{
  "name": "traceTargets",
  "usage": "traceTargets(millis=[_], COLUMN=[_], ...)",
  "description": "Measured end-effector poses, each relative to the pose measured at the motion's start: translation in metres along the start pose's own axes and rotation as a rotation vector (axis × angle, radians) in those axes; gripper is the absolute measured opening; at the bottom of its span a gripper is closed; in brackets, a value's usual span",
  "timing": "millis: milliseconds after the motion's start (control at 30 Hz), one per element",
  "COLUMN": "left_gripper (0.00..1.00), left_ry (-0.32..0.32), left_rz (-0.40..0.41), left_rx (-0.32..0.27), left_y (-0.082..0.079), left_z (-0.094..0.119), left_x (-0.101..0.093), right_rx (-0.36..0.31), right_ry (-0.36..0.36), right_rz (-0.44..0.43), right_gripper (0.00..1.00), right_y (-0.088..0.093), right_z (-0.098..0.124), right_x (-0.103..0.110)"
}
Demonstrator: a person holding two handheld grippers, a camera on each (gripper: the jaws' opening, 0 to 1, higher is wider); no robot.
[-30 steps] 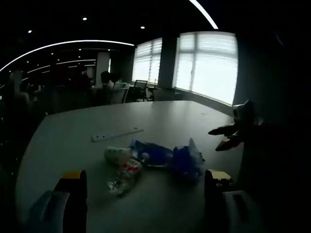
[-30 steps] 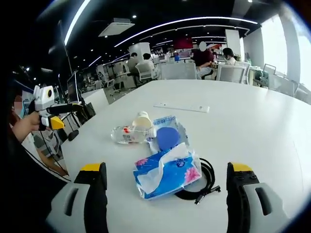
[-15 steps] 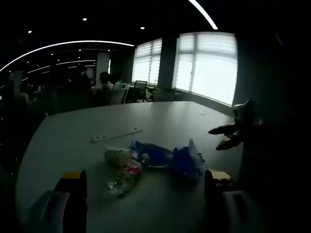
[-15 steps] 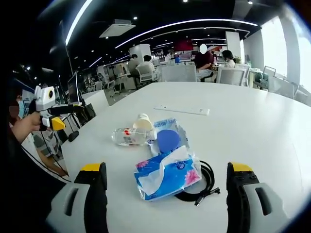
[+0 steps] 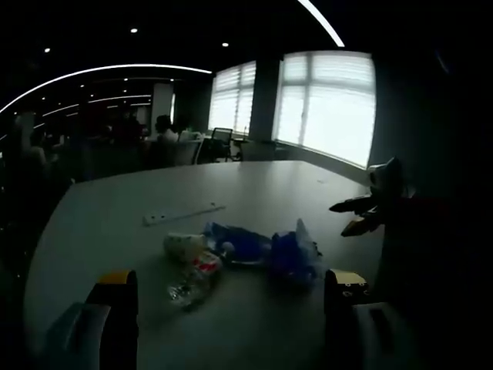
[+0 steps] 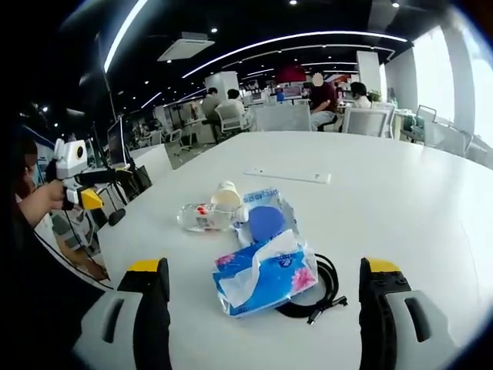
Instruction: Arrange the tabletop items into an orderly group along one side of the table until the central work area is clear of visible clutter.
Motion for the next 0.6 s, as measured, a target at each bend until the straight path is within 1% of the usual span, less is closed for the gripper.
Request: traceTargets(millis=[267, 600], left_gripper=[1.0, 1.0], left_ry=[-0.005, -0.01], left_rz=[-0.002, -0.002], left_rx=[-0.011, -0.004], left_y=[-0.0018, -0.0007], left_z=[0.0023, 0.0048], left_x=[-0.001, -0.0002], right_rx=[0.003, 0.01], right_ry=[-0.005, -0.021], right_rz=[0.013, 0.016], right_gripper=[1.0, 1.0], right_y=[-0.0003, 0.0008], right_z=[0.0017, 0.0016], right_x=[-0.0023, -0.0019])
Point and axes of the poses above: the point that each gripper's makers call its tool centre point, and the gripper's own axes: z roughly backward along the fingers, x roughly to its left, y roughly out of its underside, the point moved 10 cm from there along z, roughly backward along the fingers, and after that the axes turned 3 degrees about x, right-handed, at the moved point
